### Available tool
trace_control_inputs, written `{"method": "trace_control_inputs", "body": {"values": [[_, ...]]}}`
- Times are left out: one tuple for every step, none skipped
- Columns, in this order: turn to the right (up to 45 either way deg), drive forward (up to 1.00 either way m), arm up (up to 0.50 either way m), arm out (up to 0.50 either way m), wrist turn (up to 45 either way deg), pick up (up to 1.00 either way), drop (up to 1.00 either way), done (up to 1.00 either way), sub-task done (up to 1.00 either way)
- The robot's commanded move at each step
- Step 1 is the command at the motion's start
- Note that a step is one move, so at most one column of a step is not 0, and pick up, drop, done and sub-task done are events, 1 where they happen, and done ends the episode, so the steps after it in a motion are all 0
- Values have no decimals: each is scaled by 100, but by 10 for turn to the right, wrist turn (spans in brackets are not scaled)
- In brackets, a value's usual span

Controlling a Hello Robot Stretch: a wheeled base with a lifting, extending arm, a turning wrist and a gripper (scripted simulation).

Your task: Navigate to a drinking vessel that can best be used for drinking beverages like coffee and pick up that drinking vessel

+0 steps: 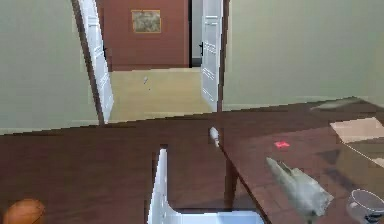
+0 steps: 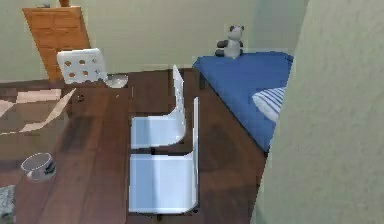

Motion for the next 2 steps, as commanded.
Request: {"method": "trace_control_inputs", "body": {"values": [[-360, 0, 0, 0, 0, 0, 0, 0, 0], [0, 0, 50, 0, 0, 0, 0, 0, 0]]}}
